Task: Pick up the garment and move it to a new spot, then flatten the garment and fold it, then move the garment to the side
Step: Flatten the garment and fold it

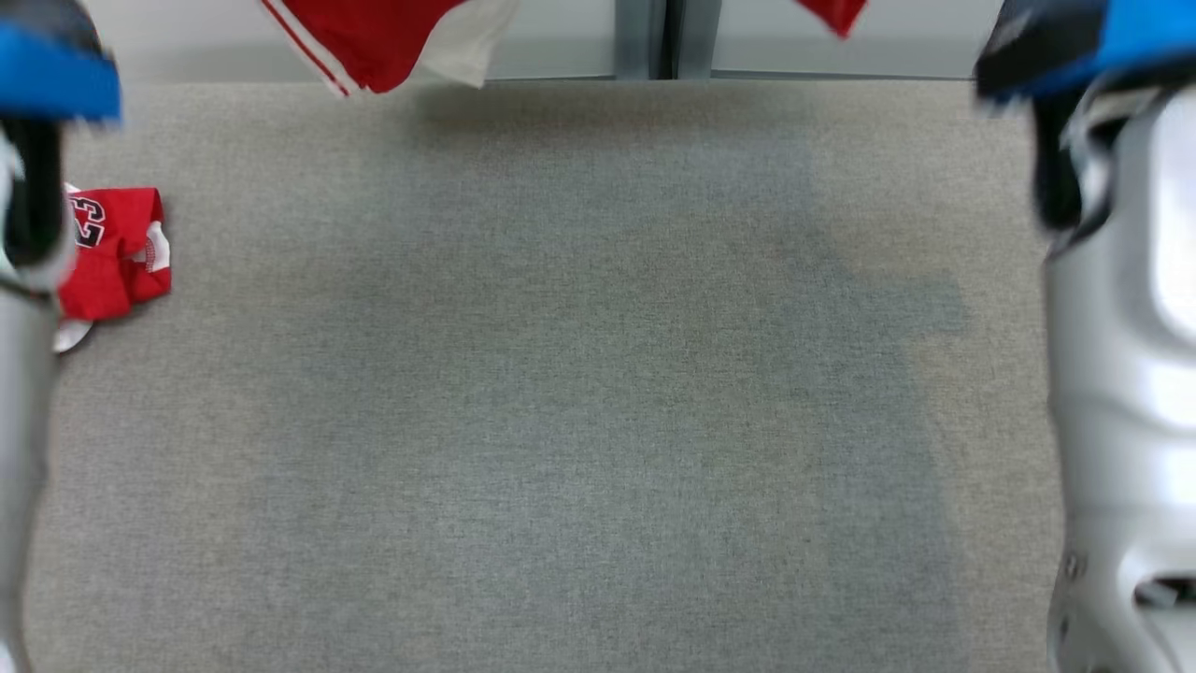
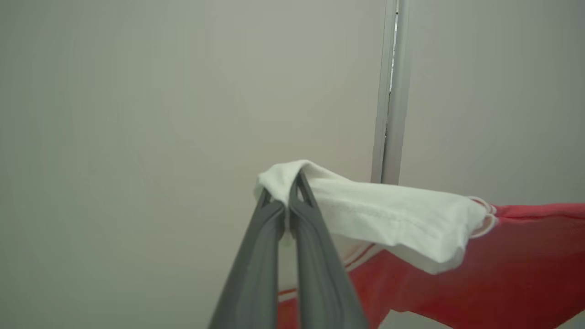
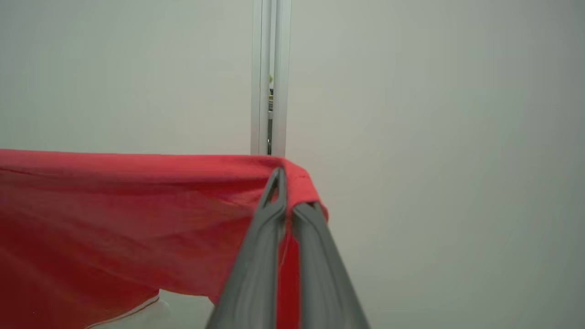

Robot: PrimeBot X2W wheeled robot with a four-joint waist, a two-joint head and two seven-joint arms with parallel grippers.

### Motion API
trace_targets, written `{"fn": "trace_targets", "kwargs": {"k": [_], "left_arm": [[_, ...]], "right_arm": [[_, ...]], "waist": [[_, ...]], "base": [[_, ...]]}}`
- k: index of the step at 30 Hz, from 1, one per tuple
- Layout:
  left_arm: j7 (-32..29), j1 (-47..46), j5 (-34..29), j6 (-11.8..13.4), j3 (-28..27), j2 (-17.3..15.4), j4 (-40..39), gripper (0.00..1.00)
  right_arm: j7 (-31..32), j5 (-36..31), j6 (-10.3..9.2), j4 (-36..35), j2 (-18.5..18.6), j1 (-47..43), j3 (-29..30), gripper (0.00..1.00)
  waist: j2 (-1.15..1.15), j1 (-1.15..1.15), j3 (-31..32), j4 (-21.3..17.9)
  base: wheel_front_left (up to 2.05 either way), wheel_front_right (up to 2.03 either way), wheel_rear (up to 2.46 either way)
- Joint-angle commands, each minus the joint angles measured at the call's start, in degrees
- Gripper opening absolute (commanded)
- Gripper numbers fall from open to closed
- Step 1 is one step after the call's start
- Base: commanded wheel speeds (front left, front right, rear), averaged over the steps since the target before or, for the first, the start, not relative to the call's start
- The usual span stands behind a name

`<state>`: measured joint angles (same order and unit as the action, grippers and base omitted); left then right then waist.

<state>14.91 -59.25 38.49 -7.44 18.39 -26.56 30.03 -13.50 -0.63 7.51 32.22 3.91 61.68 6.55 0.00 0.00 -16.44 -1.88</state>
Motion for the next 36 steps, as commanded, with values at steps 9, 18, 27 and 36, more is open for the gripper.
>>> {"fn": "trace_targets", "kwargs": {"k": [9, 18, 27, 36], "left_arm": [[0.33, 33.09, 1.04, -0.07, -3.59, 6.1, -1.26, 0.0], [0.34, 53.32, -0.71, -0.07, -7.02, 12.04, -0.77, 0.0], [0.35, 65.61, -5.09, 0.0, -11.51, 16.24, -2.47, 0.0], [0.36, 70.53, -8.44, 0.03, -14.23, 17.87, -6.39, 0.0]], "right_arm": [[-1.77, 7.01, -0.03, 4.97, -0.53, -28.2, -2.71, 0.0], [-1.76, 14.51, -0.03, 2.87, -0.77, -49.83, -4.6, 0.0], [-1.77, 18.79, -0.04, -0.97, 0.73, -62.33, -4.96, 0.0], [-1.77, 20.28, -0.06, -4.08, 1.01, -67.87, -4.62, 0.0]], "waist": [[0.0, 0.0, 4.66, 0.86], [0.0, 0.0, 10.75, 1.3], [0.0, 0.0, 16.55, 1.89], [0.0, 0.0, 18.33, 2.81]], "base": [[0.0, 0.0, 0.0], [0.0, 0.0, 0.0], [0.0, 0.0, 0.0], [0.0, 0.0, 0.0]]}}
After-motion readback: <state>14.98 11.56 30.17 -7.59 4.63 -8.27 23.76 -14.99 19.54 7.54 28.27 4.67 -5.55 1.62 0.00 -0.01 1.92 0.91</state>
